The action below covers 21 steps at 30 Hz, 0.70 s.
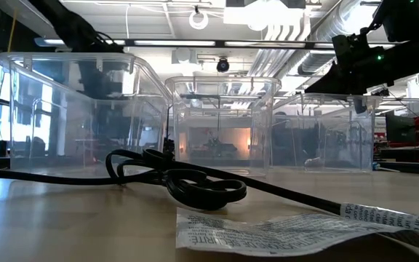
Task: Sort candy
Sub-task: Put the orange candy into the left transparent bin
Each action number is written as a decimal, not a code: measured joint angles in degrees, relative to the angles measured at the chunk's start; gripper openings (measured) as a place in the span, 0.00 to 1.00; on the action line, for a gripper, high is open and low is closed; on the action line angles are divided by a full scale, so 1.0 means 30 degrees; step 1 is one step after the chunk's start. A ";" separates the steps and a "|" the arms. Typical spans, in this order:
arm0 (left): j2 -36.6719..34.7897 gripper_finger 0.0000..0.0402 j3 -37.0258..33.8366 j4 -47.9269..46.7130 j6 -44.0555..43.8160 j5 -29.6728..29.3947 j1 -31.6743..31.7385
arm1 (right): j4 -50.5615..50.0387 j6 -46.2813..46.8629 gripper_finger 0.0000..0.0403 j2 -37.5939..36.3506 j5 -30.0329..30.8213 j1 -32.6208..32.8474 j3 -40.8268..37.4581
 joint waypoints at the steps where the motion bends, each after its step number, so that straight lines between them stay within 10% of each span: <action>1: -0.0009 0.04 -0.0013 -0.0424 -0.0130 0.0000 0.0000 | 0.0000 -0.0058 0.00 0.0000 0.0000 0.0000 0.0000; 21: 0.4533 0.45 -0.0426 -0.0059 -0.1487 -0.1038 -0.1367 | 0.0000 -0.0642 0.00 0.0000 0.0124 0.0002 0.0000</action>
